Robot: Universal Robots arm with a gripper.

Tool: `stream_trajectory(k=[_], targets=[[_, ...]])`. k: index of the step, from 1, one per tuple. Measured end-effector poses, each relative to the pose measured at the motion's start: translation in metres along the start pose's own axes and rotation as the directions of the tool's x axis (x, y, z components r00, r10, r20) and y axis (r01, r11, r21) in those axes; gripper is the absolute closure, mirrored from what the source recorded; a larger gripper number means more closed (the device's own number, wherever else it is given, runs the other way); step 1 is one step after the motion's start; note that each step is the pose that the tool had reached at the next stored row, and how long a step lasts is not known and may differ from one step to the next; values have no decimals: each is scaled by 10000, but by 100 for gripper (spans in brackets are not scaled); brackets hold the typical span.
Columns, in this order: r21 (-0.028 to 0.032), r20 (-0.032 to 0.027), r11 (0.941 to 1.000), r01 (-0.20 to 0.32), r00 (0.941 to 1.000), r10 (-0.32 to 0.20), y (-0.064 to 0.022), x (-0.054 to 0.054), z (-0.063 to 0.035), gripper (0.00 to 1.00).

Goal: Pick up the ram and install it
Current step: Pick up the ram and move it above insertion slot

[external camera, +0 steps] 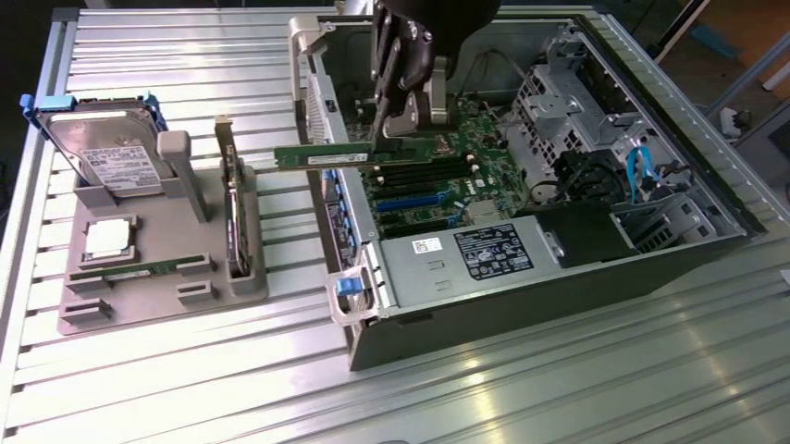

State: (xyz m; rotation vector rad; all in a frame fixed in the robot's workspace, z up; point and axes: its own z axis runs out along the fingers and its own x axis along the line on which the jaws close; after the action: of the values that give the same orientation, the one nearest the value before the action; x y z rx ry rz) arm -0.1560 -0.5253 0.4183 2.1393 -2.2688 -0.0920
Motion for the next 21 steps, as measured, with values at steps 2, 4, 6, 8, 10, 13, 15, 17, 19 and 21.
stream_trajectory(k=[2,4,6,8,10,13,15,17,19,21], targets=[[-7,0,10000,0,10000,0,-50,-3,-3,88],[-16,-2,10000,0,10000,0,-106,-6,-6,88],[-25,-1,10000,-1,10000,1,-165,-10,-9,88],[-33,-2,10000,-1,10000,1,-217,-13,-12,88],[-43,-2,10000,-1,10000,1,-284,-17,-16,88],[-57,-4,10000,-2,10000,2,-365,-22,-21,88],[-66,-4,10000,-2,10000,2,-423,-25,-24,88],[-75,-4,10000,-2,10000,2,-478,-28,-27,88],[-85,-5,10000,-2,10000,2,-536,-32,-30,88],[-95,-6,10000,-3,10000,3,-594,-35,-34,88]])
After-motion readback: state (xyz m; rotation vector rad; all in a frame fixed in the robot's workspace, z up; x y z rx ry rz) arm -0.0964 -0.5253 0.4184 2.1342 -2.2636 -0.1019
